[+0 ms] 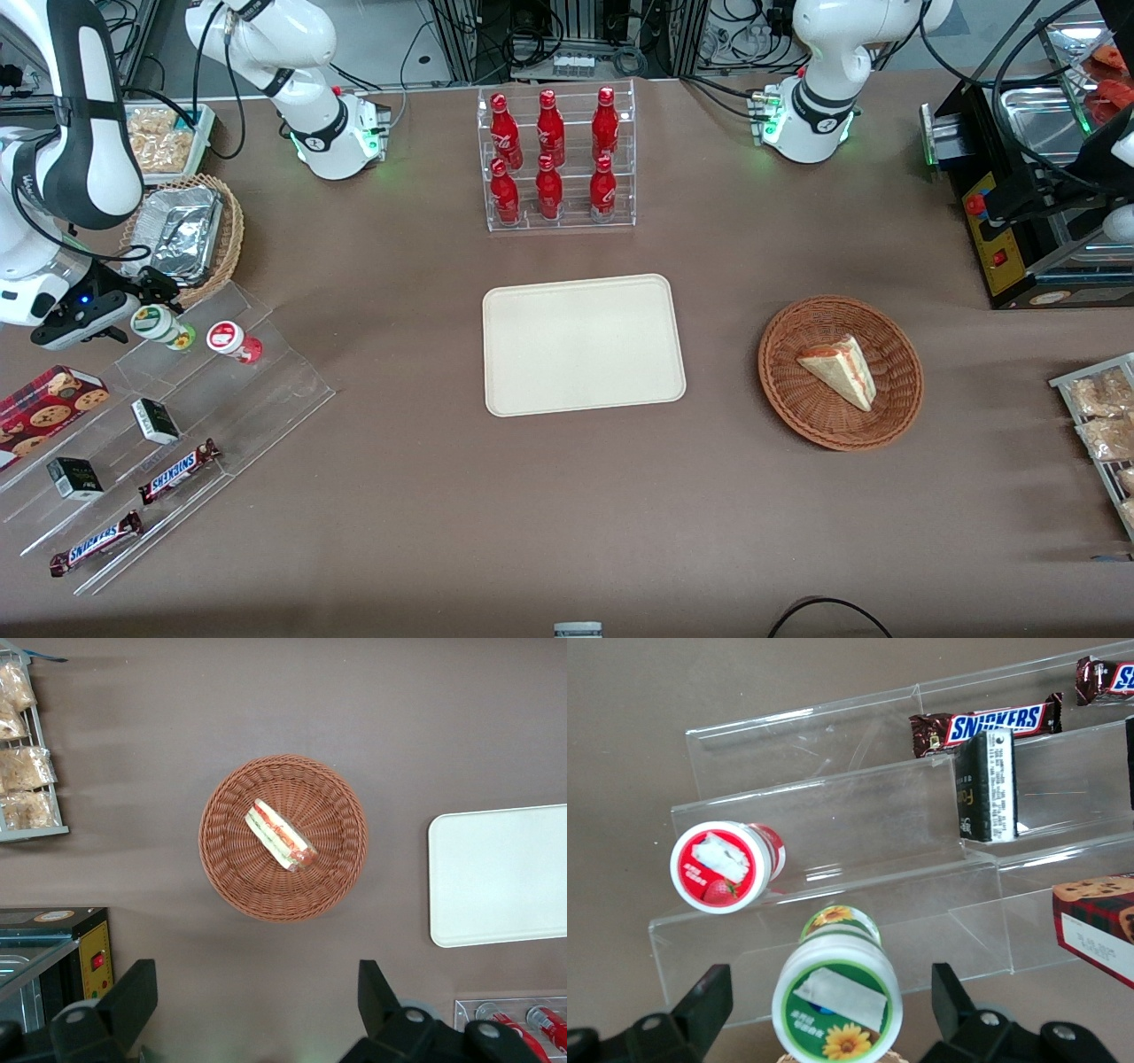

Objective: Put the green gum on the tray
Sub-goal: 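Close the right gripper around the green-lidded gum tub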

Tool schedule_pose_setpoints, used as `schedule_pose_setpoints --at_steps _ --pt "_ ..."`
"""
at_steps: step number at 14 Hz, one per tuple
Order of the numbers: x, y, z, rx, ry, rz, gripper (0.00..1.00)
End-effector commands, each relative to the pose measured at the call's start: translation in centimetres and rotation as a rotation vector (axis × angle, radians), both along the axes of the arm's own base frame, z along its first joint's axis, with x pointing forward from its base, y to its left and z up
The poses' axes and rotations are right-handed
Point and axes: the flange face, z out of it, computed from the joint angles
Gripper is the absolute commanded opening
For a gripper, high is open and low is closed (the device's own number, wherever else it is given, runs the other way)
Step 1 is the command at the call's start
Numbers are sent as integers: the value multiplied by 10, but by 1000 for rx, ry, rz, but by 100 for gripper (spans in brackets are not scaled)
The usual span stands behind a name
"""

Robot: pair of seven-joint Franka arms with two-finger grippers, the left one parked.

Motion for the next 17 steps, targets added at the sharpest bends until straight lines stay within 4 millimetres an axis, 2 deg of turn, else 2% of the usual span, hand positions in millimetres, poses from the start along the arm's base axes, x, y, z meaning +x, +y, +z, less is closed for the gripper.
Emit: schedule_pose_setpoints --at_steps 1,6,8,9,10,11,12,15,17 --pt "-6 -7 -1 9 -28 -1 100" --pt "-9 -8 -10 10 -16 8 100" --pt "-8 -8 -9 10 -18 9 96" --pt "-8 -8 -10 11 -17 8 85" --pt "-8 -7 -10 13 -14 7 62" --pt "-8 -5 -10 13 -14 8 26" --pt "-7 -5 -9 13 -14 8 0" --pt "-1 -1 1 11 -19 18 0" --pt "12 11 30 23 -2 45 0"
